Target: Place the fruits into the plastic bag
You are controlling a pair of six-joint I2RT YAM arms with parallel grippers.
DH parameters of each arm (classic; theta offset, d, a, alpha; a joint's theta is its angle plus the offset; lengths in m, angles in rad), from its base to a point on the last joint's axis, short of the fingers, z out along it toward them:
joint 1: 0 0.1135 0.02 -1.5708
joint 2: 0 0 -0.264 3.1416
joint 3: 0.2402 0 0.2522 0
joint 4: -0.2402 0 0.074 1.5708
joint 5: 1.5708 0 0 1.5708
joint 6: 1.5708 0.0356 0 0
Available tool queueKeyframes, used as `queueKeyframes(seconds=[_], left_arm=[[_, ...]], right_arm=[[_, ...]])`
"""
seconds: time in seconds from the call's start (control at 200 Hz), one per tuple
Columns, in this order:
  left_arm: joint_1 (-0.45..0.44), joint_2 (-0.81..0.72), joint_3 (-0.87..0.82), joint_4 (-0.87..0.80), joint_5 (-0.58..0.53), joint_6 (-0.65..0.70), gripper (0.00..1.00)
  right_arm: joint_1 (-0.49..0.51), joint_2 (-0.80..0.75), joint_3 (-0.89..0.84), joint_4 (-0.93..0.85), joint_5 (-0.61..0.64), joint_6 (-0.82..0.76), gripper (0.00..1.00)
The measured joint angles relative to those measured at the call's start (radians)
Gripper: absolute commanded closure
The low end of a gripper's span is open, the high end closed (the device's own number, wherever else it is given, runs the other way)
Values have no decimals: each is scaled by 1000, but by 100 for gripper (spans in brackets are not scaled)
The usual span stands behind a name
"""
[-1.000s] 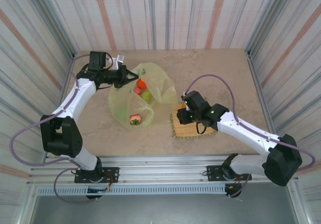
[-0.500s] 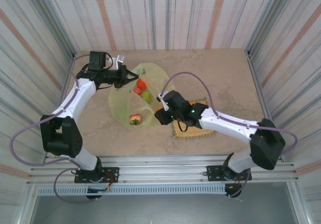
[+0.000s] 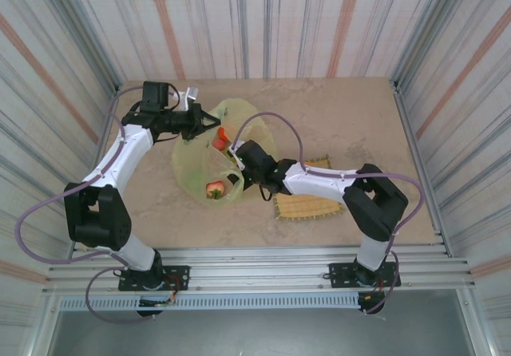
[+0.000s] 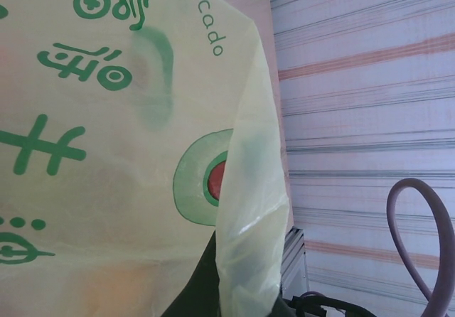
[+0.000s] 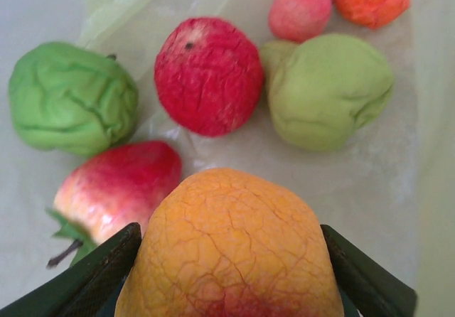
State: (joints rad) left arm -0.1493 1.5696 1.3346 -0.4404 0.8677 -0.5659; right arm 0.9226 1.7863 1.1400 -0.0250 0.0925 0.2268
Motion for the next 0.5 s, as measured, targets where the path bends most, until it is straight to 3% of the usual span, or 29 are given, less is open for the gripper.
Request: queueKeyframes(seconds=[0.261,0.501], left_arm=[[0,0,0,0,0,0,100],[0,0,0,0,0,0,100]], right_arm=[[-12,81,67,45,117,73,37],[-35,110,74,91,116,160,36]])
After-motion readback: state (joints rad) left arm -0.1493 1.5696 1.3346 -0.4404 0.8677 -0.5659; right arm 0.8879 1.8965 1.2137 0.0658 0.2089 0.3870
